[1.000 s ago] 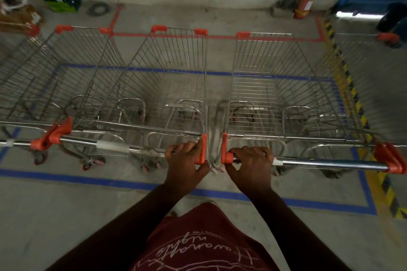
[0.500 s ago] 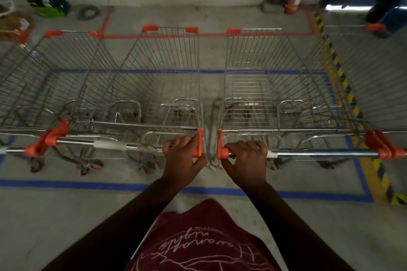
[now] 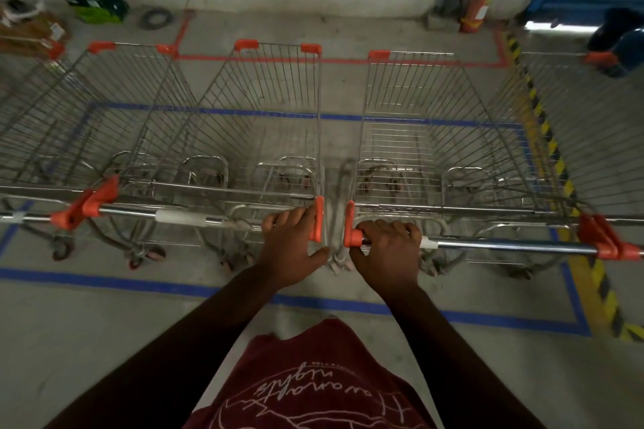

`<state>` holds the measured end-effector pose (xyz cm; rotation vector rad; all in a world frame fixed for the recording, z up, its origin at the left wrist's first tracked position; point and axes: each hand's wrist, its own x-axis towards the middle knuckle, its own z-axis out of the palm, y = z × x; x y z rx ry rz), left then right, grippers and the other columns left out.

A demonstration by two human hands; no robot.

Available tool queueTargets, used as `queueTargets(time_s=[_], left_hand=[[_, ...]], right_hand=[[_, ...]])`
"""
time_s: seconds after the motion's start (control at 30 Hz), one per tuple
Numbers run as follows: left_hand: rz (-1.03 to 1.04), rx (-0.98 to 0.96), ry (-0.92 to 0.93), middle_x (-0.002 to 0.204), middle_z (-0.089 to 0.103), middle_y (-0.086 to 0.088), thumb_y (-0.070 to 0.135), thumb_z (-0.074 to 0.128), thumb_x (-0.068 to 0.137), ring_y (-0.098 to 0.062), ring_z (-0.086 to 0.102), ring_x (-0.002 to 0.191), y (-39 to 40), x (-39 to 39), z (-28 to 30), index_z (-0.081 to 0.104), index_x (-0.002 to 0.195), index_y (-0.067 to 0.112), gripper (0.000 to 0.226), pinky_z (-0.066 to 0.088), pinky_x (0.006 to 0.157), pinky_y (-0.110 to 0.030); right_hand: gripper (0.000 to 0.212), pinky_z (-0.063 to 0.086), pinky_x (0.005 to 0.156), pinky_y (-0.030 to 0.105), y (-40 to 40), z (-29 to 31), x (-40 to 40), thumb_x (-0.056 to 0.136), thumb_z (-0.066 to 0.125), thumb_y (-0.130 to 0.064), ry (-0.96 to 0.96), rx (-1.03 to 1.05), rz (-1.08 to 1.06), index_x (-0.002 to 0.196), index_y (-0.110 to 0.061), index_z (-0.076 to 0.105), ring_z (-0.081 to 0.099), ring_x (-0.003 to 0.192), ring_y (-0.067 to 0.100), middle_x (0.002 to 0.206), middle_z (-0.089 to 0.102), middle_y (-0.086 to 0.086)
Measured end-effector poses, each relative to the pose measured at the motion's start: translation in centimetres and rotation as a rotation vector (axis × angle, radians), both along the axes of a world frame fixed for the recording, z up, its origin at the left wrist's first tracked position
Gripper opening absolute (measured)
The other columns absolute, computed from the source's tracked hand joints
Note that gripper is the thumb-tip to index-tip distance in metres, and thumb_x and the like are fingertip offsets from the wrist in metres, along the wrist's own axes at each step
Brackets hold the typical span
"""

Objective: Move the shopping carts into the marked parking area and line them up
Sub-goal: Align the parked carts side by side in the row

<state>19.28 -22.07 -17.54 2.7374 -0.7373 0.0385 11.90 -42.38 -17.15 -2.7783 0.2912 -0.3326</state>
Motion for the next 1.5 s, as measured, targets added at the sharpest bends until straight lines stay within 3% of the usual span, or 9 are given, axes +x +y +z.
queueTargets(time_s=[0.27,0.33,0.47,0.6,0.73,1.0,1.2,1.33,1.5], left_hand=[[-0.041,-0.174,0.01,0.137,0.061,0.002,0.059,0.057,0.08,-0.024,0.057,0.126,1.8,-0.3,0.9,0.053,0.149,0.022,0.078,0.032,0.109,-0.047],[-0.041,-0.244,-0.066,0.137,0.061,0.003,0.053,0.061,0.082,-0.023,0.059,0.125,3.4,-1.1,1.3,0.062,0.139,0.022,0.064,0.035,0.108,-0.048],[-0.014,-0.363,-0.086,0.139,0.061,0.001,0.049,0.058,0.091,-0.017,0.052,0.129,8.8,-2.8,1.2,0.062,0.137,0.021,0.054,0.029,0.11,-0.036],[0.107,-0.409,-0.01,0.135,0.065,-0.003,0.049,0.055,0.093,-0.019,0.055,0.126,15.7,-4.2,1.2,0.066,0.134,0.018,0.052,0.039,0.109,-0.045],[0.165,-0.462,0.041,0.13,0.069,0.003,0.044,0.06,0.096,-0.018,0.065,0.121,26.6,-5.5,0.5,0.069,0.132,0.021,0.043,0.049,0.103,-0.053],[0.26,-0.644,0.07,0.118,0.076,0.004,0.029,0.069,0.096,-0.012,0.071,0.109,42.1,-7.0,2.4,0.075,0.122,0.016,0.03,0.057,0.092,-0.043],[0.144,-0.583,-0.194,0.108,0.077,-0.008,0.025,0.063,0.093,-0.017,0.069,0.1,46.0,-2.4,4.4,0.074,0.116,0.005,0.032,0.053,0.091,-0.033],[0.099,-0.452,-0.116,0.13,0.068,-0.004,0.039,0.059,0.092,-0.022,0.064,0.118,47.1,3.8,4.6,0.069,0.129,0.015,0.045,0.049,0.102,-0.036],[0.104,-0.068,0.011,0.149,0.056,0.0,0.072,0.042,0.09,-0.022,0.049,0.141,47.9,11.1,3.2,0.058,0.141,0.026,0.07,0.029,0.116,-0.05]], right_hand=[[0.057,0.033,0.109,0.046,3.1,1.5,-0.8,0.075,0.069,-0.034,-0.153,0.172,0.165,0.129,-0.019,0.064,0.054,0.129,0.024,0.137,0.062,-0.002],[0.051,0.03,0.115,0.046,5.4,2.6,-0.7,0.08,0.067,-0.035,-0.182,0.217,0.235,0.129,-0.022,0.064,0.052,0.134,0.024,0.138,0.06,-0.004],[0.045,0.004,0.122,0.021,11.4,4.2,0.2,0.083,0.073,-0.024,-0.171,0.291,0.391,0.128,-0.022,0.068,0.06,0.127,0.02,0.131,0.066,-0.006],[0.04,0.032,0.114,0.035,18.1,4.9,1.0,0.089,0.067,-0.025,-0.138,0.332,0.493,0.129,-0.025,0.066,0.057,0.127,0.015,0.132,0.066,-0.009],[0.032,0.041,0.109,0.042,27.5,5.5,2.0,0.094,0.063,-0.029,-0.202,0.397,0.514,0.124,-0.023,0.069,0.061,0.124,0.015,0.127,0.068,-0.009],[0.031,0.045,0.104,0.051,42.6,6.0,2.6,0.095,0.063,-0.029,-0.119,0.477,0.593,0.124,-0.023,0.069,0.063,0.12,0.013,0.124,0.069,-0.01],[0.03,0.046,0.101,0.056,46.6,6.1,5.1,0.093,0.061,-0.033,-0.153,0.483,0.53,0.122,-0.027,0.067,0.064,0.119,0.016,0.123,0.07,-0.01],[0.035,0.05,0.099,0.053,47.0,5.4,9.4,0.09,0.065,-0.032,-0.205,0.452,0.443,0.123,-0.022,0.069,0.067,0.114,0.02,0.122,0.072,-0.005],[0.049,0.043,0.106,0.053,47.5,2.5,14.4,0.08,0.068,-0.042,-0.091,0.218,0.246,0.126,-0.023,0.063,0.063,0.114,0.032,0.122,0.071,0.003]])
